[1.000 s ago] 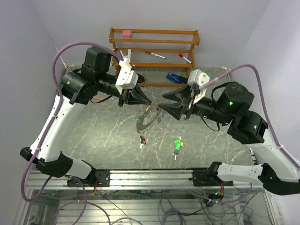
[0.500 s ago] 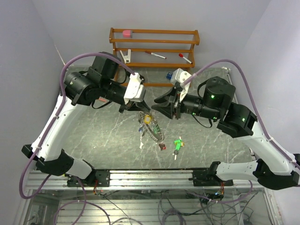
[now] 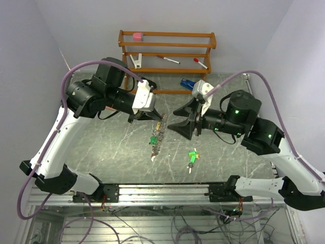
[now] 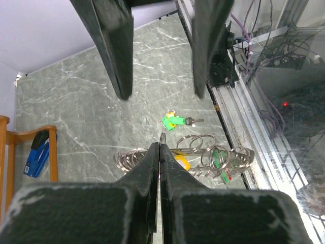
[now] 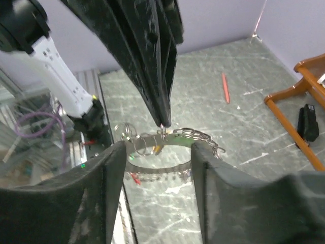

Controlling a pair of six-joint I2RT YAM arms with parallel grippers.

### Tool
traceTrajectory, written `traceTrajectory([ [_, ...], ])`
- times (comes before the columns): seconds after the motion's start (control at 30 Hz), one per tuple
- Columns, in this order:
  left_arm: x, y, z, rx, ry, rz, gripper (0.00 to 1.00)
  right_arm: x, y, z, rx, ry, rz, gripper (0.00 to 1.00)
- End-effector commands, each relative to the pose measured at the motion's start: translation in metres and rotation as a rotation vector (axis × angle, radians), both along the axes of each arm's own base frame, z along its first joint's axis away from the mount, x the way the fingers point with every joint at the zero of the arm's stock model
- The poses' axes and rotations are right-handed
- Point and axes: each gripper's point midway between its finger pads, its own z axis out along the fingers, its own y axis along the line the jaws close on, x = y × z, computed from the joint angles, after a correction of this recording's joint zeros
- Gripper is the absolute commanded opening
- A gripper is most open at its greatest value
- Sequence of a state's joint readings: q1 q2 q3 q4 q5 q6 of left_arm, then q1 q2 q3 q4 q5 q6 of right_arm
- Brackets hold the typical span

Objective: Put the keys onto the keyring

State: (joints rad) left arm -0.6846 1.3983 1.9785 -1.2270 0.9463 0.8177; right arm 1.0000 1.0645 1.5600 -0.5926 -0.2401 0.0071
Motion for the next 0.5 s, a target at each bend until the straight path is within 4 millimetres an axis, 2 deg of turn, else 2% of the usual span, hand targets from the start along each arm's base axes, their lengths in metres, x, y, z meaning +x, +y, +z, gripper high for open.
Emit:
traceTrajectory([
  [0.0, 0.007, -0.007, 0.015, -0.057, -0.039, 0.025, 0.07, -0.004, 0.009, -0.018, 0.032, 0.083, 0.017, 0.65],
  [0.07, 0.012, -0.009, 0.017, -0.061, -0.038, 0.049, 0.07, 0.001, 0.009, -0.027, 0.042, 0.112, -0.016, 0.73],
  [0.13, 0.015, -0.011, 0.017, -0.064, -0.025, 0.063, 0.07, 0.007, 0.008, -0.032, 0.049, 0.124, -0.052, 0.76],
  [0.23, 0.016, -0.013, 0.016, -0.069, -0.005, 0.065, 0.07, 0.016, 0.007, -0.035, 0.078, 0.14, -0.111, 0.77],
  [0.47, 0.029, -0.017, 0.015, -0.073, 0.019, 0.129, 0.07, 0.023, -0.001, -0.035, 0.124, 0.189, -0.189, 0.77],
])
